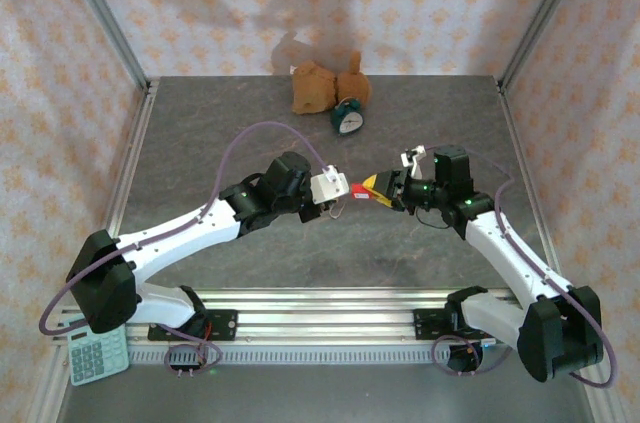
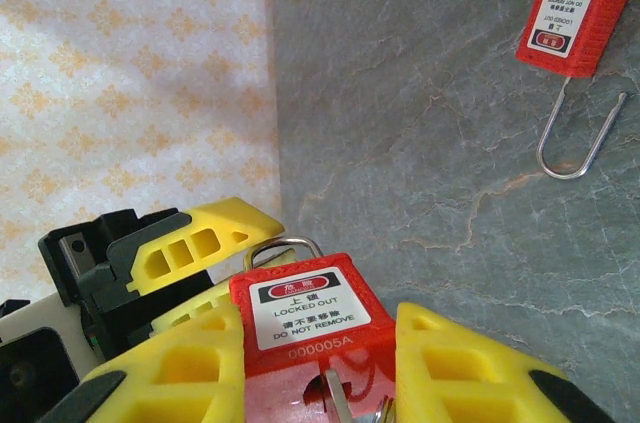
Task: Unlock with the key
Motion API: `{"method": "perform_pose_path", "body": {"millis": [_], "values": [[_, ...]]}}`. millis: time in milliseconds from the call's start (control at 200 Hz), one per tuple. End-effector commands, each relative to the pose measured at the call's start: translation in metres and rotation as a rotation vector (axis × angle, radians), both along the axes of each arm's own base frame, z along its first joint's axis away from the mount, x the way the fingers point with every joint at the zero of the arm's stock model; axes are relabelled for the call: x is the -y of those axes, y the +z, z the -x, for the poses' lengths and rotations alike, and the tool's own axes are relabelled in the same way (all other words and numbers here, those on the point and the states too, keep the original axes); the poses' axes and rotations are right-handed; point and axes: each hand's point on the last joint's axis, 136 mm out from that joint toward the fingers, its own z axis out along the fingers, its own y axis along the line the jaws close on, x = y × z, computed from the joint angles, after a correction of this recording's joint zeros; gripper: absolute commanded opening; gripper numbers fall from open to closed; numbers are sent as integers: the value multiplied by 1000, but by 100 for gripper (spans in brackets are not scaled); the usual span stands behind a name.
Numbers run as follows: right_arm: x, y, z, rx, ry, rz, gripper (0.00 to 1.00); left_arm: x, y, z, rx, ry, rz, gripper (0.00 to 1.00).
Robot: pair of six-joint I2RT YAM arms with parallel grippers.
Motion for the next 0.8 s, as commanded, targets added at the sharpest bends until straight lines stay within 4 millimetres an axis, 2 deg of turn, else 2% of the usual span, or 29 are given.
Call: {"method": "perform_pose_path", "body": {"millis": [0, 95, 170, 460, 791], "values": [[-1, 7, 0, 46, 7, 3, 26, -1, 10, -6, 35, 13, 19, 12], [1, 2, -1, 35, -7, 23, 26, -2, 9, -7, 31, 21, 13, 5], [2, 2, 0, 36, -11, 27, 25, -5, 9, -9, 29, 33, 7, 3], [10, -1, -3, 25, -39, 52, 25, -17, 9, -12, 22, 63, -11, 3], [17, 5, -5, 32, -59, 31, 24, -27, 8, -12, 41, 91, -41, 5]]}}
